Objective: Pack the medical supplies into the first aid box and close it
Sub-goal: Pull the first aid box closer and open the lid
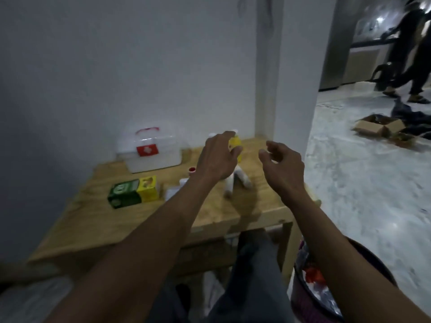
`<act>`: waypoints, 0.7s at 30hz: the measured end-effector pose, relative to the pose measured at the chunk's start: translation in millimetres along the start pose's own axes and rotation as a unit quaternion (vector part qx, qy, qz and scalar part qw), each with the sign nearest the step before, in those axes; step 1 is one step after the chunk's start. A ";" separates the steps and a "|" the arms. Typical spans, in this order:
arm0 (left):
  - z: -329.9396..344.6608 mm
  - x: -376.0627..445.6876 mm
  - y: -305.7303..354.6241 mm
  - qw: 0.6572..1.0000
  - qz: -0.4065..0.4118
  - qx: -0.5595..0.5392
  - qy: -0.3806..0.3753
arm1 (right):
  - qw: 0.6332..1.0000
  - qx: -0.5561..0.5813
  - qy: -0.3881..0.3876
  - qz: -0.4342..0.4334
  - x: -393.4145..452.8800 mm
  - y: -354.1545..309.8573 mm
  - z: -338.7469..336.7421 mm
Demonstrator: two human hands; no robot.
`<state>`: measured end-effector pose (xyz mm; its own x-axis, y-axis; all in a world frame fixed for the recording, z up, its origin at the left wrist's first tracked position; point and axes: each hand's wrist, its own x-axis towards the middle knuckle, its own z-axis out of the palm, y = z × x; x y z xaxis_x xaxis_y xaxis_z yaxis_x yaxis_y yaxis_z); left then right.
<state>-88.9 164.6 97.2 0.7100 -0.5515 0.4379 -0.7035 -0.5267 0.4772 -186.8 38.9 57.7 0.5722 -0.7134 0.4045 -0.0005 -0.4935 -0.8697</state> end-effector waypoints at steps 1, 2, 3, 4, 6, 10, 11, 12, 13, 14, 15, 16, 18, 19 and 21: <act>-6.3 -4.9 -8.9 1.000 -0.010 0.011 0.007 | 1.000 0.008 -0.015 -0.004 -2.2 -2.9 8.9; -12.6 -10.1 -17.9 0.999 -0.019 0.022 0.016 | 0.999 0.019 -0.032 -0.007 -4.7 -6.3 17.7; -19.1 -15.2 -27.2 0.999 -0.028 0.032 0.026 | 0.998 0.029 -0.048 -0.010 -7.2 -10.1 26.9; -25.4 -20.2 -36.9 0.998 -0.037 0.041 0.036 | 0.997 0.039 -0.064 -0.014 -9.8 -14.3 36.3; -38.1 -29.8 -57.3 0.995 -0.058 0.050 0.058 | 0.994 0.053 -0.094 -0.022 -14.2 -23.2 55.9; -62.4 -43.2 -98.2 0.989 -0.101 0.051 0.097 | 0.987 0.071 -0.138 -0.034 -16.8 -40.0 98.0; -68.2 -44.9 -108.6 0.987 -0.108 0.052 0.108 | 0.986 0.073 -0.147 -0.035 -16.5 -43.4 109.1; -73.9 -45.9 -119.3 0.985 -0.110 0.053 0.120 | 0.984 0.074 -0.155 -0.038 -15.9 -46.8 120.3; -79.4 -46.6 -130.1 0.984 -0.109 0.053 0.131 | 0.983 0.076 -0.163 -0.040 -14.7 -49.9 131.7; -84.5 -46.6 -140.6 0.983 -0.109 0.054 0.140 | 0.982 0.079 -0.169 -0.040 -13.3 -52.9 142.9; -89.2 -45.7 -151.1 0.982 -0.111 0.052 0.146 | 0.981 0.085 -0.173 -0.037 -11.4 -55.8 153.7; -93.4 -43.7 -161.7 0.980 -0.117 0.048 0.151 | 0.980 0.086 -0.176 -0.035 -8.7 -58.5 164.0; -99.8 -38.9 -183.4 0.976 -0.141 0.030 0.163 | 0.981 0.063 -0.176 -0.045 -2.1 -62.5 184.0; -102.3 -35.1 -194.4 0.974 -0.152 0.024 0.167 | 0.982 0.050 -0.178 -0.050 1.8 -64.0 193.3; -107.2 -24.9 -215.6 0.970 -0.170 0.018 0.173 | 0.982 0.038 -0.181 -0.047 10.2 -67.6 210.8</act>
<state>48.5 361.2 65.1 0.8651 -0.0943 0.4927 -0.4227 -0.6660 0.6147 -8.1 169.8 61.0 0.8204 -0.4364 0.3694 0.1194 -0.5011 -0.8571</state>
